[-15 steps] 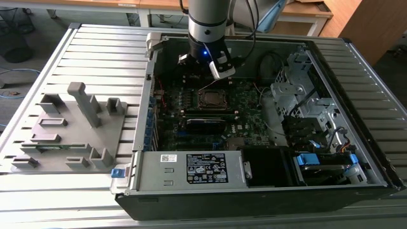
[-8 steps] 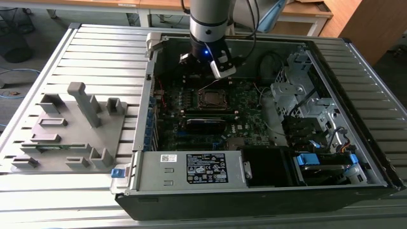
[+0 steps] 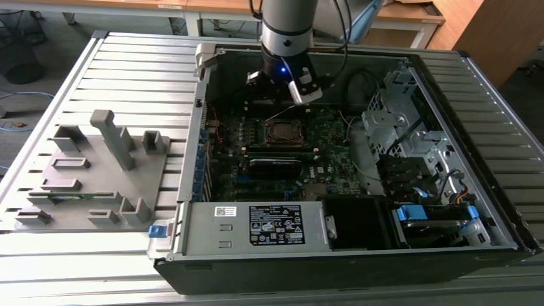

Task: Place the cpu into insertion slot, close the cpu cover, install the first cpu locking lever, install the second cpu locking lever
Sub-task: 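Install the first cpu locking lever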

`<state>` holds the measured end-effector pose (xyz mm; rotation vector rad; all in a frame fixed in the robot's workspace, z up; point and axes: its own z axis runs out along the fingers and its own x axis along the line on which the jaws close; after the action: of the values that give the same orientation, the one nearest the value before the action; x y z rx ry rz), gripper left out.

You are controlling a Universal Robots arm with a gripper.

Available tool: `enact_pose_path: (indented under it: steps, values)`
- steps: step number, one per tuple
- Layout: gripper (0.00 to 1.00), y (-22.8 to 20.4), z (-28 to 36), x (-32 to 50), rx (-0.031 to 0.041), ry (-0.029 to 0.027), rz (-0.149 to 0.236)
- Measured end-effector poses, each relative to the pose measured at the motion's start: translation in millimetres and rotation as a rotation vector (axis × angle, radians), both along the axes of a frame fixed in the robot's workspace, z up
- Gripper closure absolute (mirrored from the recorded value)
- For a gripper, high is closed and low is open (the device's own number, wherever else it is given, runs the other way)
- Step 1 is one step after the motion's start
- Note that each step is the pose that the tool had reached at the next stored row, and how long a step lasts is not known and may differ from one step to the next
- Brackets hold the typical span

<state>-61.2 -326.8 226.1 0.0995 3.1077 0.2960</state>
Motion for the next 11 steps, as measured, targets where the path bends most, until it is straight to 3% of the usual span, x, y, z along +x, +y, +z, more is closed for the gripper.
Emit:
enact_pose_path:
  steps: [3, 7, 11]
  values:
    - [0.89, 0.0, -0.3, 4.7, -0.0007, 0.0, 0.0]
    - [0.89, 0.1, -1.5, 6.4, -0.0071, 0.0001, 0.0]
    - [0.89, 1.1, -2.4, 9.3, -0.0074, 0.0, 0.0]
